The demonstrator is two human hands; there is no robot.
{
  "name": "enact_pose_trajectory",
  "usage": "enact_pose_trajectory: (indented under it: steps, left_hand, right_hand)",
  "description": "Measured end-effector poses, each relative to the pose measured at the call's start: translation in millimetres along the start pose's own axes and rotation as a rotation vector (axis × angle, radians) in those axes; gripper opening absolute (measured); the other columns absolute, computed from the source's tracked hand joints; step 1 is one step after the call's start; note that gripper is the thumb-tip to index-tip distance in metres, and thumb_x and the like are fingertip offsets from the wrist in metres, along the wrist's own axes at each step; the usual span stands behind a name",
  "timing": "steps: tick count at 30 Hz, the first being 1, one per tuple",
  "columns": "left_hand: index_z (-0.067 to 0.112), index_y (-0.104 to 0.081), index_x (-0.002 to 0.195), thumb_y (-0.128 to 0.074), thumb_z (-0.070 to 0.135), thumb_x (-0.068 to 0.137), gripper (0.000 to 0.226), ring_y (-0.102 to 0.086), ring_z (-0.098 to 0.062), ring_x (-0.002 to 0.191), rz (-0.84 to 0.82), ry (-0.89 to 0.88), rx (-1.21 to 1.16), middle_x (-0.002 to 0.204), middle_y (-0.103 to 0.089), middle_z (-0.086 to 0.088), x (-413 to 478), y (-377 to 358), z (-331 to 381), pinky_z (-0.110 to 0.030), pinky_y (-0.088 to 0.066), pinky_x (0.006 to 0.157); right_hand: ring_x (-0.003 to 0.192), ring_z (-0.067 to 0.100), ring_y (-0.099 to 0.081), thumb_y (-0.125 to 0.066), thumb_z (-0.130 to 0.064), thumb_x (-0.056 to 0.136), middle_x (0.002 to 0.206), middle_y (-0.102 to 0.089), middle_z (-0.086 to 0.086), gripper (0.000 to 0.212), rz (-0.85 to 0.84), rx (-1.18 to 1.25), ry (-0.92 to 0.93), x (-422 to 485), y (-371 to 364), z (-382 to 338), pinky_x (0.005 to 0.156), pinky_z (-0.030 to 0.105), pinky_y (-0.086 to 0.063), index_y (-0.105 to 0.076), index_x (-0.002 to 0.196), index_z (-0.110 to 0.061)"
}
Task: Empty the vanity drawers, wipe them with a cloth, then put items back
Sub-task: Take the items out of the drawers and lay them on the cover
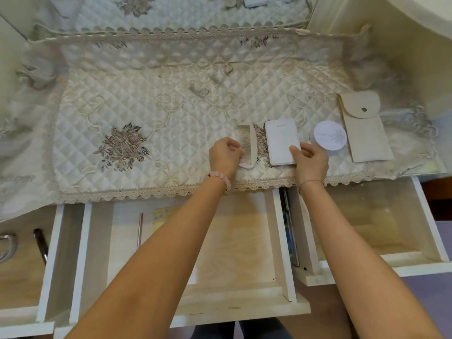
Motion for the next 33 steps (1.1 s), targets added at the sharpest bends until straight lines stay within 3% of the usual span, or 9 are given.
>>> enact_pose_trajectory:
  steps: [4, 8, 12, 17, 21, 26, 33]
  left_hand:
    - [0.006, -0.062, 0.098, -0.065, 0.008, 0.083, 0.016, -0.063, -0.022, 0.085, 0.005, -0.117, 0.224, 0.087, -0.064, -0.007, -8, -3, 8, -0.035, -0.053, 0.079]
    - [0.008, -0.059, 0.108, -0.054, 0.013, 0.088, 0.021, -0.061, -0.020, 0.084, 0.037, -0.262, 0.437, 0.094, -0.065, -0.005, -22, 2, 17, -0.035, -0.052, 0.072]
    - [0.008, -0.055, 0.120, -0.051, 0.021, 0.093, 0.030, -0.056, -0.022, 0.102, 0.016, -0.474, 0.626, 0.112, -0.061, -0.008, -49, 16, 14, -0.034, -0.047, 0.078]
    - [0.001, -0.059, 0.114, -0.060, 0.015, 0.088, 0.030, -0.058, -0.031, 0.104, 0.158, -0.744, 0.770, 0.110, -0.063, -0.015, -112, 54, -7, -0.040, -0.045, 0.089]
    - [0.004, -0.053, 0.127, -0.056, 0.026, 0.091, 0.042, -0.051, -0.029, 0.119, 0.175, -0.677, 0.922, 0.125, -0.058, -0.012, -151, 74, -44, -0.045, -0.036, 0.104]
    - [0.001, -0.057, 0.123, -0.064, 0.024, 0.086, 0.044, -0.056, -0.031, 0.115, 0.217, -0.590, 0.986, 0.120, -0.062, -0.014, -195, 97, -81, -0.048, -0.040, 0.101]
    - [0.002, -0.058, 0.120, -0.067, 0.024, 0.084, 0.044, -0.057, -0.030, 0.114, 0.315, -0.482, 0.989, 0.117, -0.063, -0.013, -238, 123, -107, -0.048, -0.041, 0.100]
  right_hand:
    - [0.093, 0.012, -0.057, -0.063, -0.023, 0.084, 0.112, -0.065, 0.005, 0.032, -0.023, -0.143, 0.096, -7, -1, -3, 0.079, 0.021, -0.040, -0.062, 0.113, -0.012]
    - [0.111, 0.024, -0.053, -0.061, -0.022, 0.085, 0.121, -0.058, 0.009, 0.040, -0.088, -0.321, 0.230, -16, 0, -9, 0.088, 0.034, -0.044, -0.054, 0.122, -0.010]
    - [0.124, 0.030, -0.040, -0.059, -0.024, 0.088, 0.134, -0.047, 0.014, 0.055, -0.105, -0.536, 0.474, -40, 6, -17, 0.100, 0.037, -0.034, -0.039, 0.136, -0.007]
    - [0.133, 0.028, -0.033, -0.056, -0.028, 0.091, 0.141, -0.041, 0.015, 0.058, -0.207, -0.583, 0.676, -90, 11, -14, 0.111, 0.034, -0.025, -0.033, 0.140, -0.004]
    - [0.136, 0.030, -0.031, -0.056, -0.026, 0.091, 0.143, -0.039, 0.016, 0.058, -0.321, -0.618, 0.759, -136, 10, 1, 0.115, 0.034, -0.018, -0.035, 0.139, -0.001]
    - [0.139, 0.024, -0.026, -0.052, -0.031, 0.092, 0.147, -0.035, 0.011, 0.060, -0.490, -0.683, 0.806, -185, 7, 26, 0.115, 0.029, -0.014, -0.031, 0.142, -0.005]
    - [0.138, 0.024, -0.026, -0.049, -0.034, 0.093, 0.148, -0.033, 0.010, 0.060, -0.642, -0.711, 0.813, -222, 0, 50, 0.116, 0.035, -0.019, -0.029, 0.143, -0.008]
Point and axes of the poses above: each hand's wrist, its own x-axis towards the middle knuckle, its own y-axis out of the back of the hand, z = x × y, the point moved 6 cm from there along x, towards the middle knuckle
